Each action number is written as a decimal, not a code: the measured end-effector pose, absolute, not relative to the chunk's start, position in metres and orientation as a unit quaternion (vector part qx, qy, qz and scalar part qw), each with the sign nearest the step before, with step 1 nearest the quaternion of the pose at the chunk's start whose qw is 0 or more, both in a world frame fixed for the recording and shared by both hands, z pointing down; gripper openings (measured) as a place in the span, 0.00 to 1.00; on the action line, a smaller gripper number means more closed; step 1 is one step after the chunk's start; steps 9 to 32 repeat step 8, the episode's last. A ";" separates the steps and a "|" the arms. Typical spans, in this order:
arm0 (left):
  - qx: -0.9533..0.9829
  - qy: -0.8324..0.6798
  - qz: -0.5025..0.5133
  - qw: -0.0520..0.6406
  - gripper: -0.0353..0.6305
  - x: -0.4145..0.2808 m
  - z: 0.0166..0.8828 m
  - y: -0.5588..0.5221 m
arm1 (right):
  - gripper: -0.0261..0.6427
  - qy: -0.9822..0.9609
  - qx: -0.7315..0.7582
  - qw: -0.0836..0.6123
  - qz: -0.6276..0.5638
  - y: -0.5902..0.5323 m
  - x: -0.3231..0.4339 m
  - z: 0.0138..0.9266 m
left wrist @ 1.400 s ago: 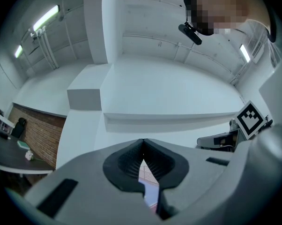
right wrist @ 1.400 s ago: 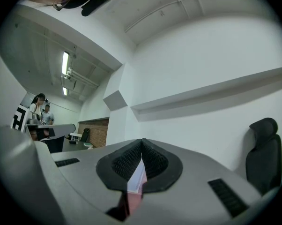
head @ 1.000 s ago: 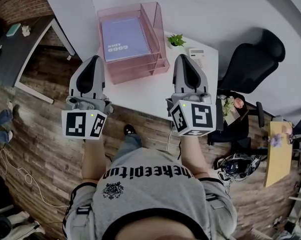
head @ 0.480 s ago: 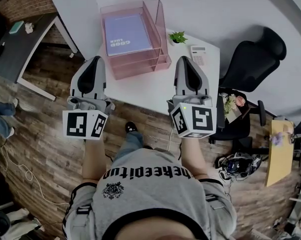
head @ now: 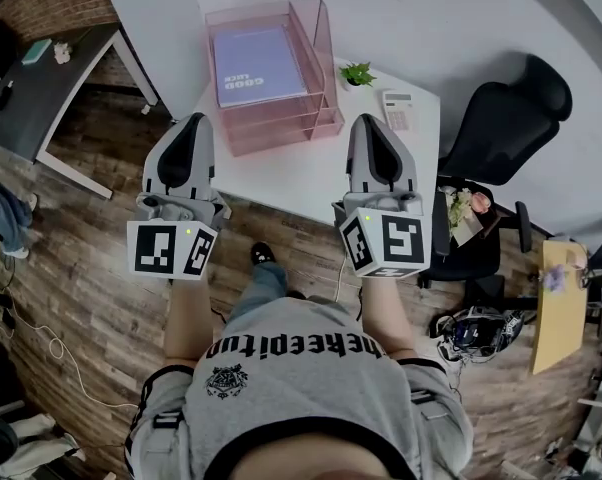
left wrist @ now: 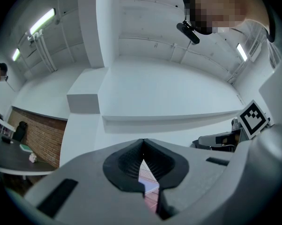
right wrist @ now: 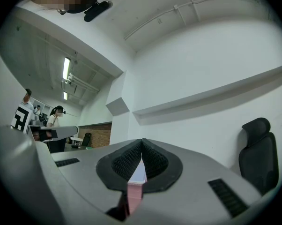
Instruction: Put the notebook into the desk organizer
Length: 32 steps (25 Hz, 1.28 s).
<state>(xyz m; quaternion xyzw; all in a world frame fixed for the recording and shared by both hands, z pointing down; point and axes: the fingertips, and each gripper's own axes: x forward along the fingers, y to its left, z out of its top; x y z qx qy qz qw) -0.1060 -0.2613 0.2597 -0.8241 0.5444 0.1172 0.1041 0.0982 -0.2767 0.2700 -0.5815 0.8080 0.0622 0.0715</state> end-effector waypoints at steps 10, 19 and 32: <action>-0.820 0.550 0.118 0.104 0.06 -0.110 0.260 -0.251 | 0.04 0.808 -0.580 0.072 0.068 -0.267 0.097 0.266; -0.820 0.550 0.118 0.104 0.06 -0.110 0.260 -0.251 | 0.04 0.808 -0.580 0.072 0.068 -0.267 0.097 0.266; -0.820 0.550 0.118 0.104 0.06 -0.110 0.260 -0.251 | 0.04 0.808 -0.580 0.072 0.068 -0.267 0.097 0.266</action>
